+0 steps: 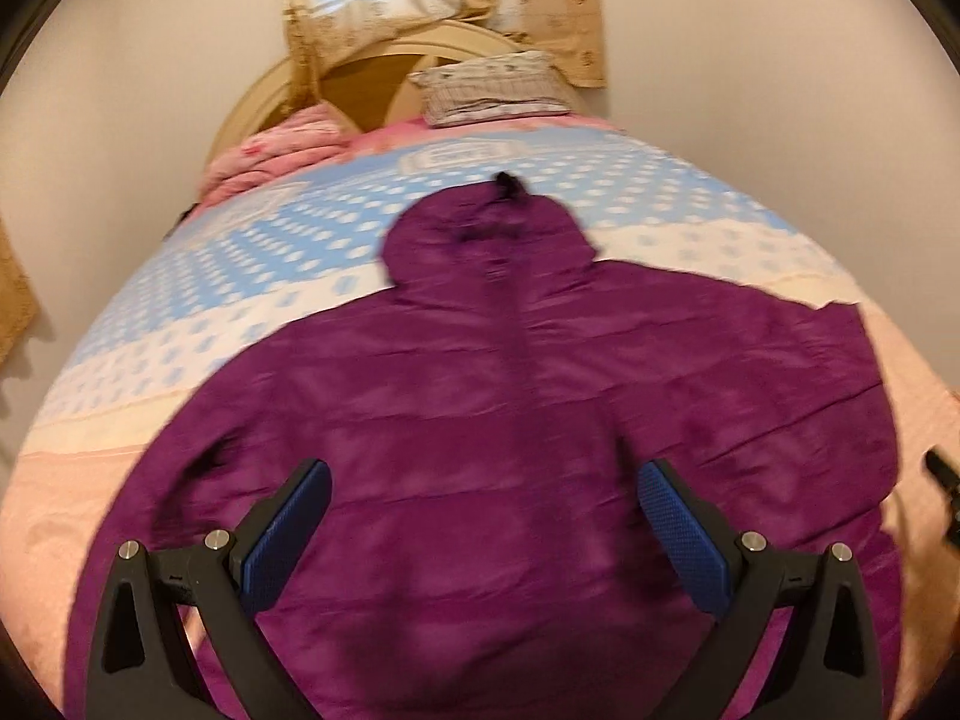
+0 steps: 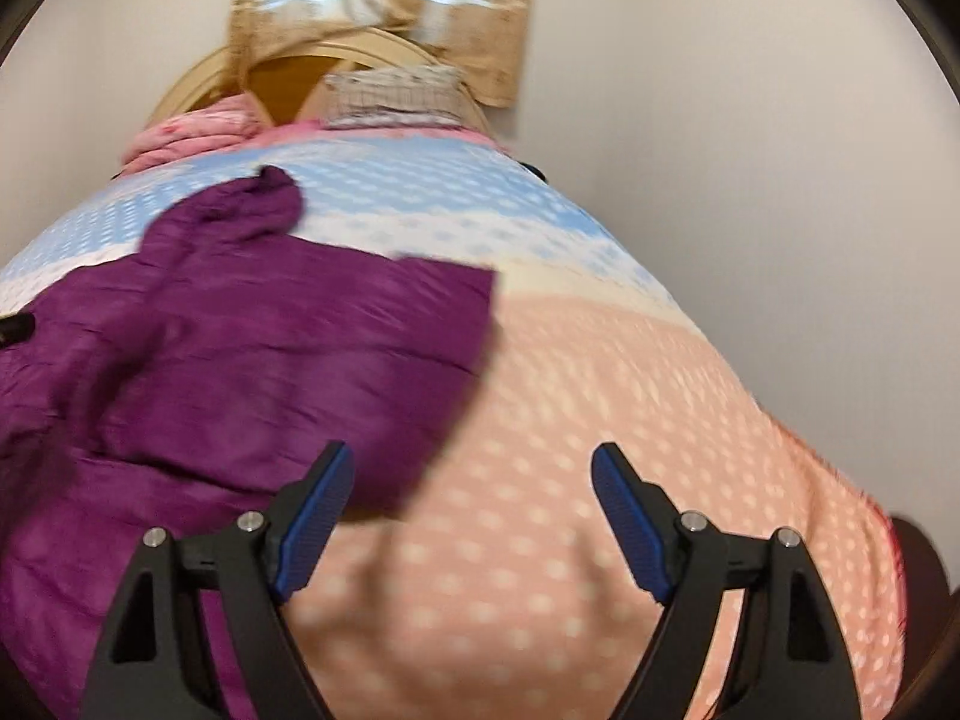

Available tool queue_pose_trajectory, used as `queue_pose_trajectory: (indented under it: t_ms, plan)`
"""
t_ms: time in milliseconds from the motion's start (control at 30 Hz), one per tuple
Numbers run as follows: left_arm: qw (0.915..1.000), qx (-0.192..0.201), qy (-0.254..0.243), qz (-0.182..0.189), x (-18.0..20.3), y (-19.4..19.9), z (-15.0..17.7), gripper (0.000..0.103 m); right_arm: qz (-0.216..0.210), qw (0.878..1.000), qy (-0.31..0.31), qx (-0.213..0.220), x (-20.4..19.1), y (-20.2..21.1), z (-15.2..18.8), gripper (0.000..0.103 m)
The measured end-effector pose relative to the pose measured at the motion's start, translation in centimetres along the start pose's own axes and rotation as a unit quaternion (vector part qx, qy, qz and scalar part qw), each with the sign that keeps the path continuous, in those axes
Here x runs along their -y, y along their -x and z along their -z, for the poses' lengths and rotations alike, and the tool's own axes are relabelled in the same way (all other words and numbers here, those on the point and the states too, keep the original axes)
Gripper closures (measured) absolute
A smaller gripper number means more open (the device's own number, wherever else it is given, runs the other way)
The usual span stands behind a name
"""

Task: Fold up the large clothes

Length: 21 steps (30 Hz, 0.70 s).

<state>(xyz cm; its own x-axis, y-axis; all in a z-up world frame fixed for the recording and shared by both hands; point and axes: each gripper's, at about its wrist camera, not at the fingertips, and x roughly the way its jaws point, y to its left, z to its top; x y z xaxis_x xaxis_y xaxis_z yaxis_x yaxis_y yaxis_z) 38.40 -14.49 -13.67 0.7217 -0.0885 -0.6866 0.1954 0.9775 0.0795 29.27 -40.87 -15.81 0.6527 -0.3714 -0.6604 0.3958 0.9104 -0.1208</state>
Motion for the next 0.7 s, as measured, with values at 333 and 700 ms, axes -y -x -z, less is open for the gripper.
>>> queue_pose_trajectory:
  t_ms: [333,700]
  plan:
    - [0.9921,-0.078,-0.036,0.092,5.6,-5.8,0.4,0.095,-0.013,1.0,-0.011,-0.004,1.7,-1.9,2.6,0.019]
    - [0.9979,0.022,-0.049,0.035,-1.6,1.0,-0.3,0.095,-0.022,0.999,-0.02,-0.015,2.3,-2.4,3.0,0.014]
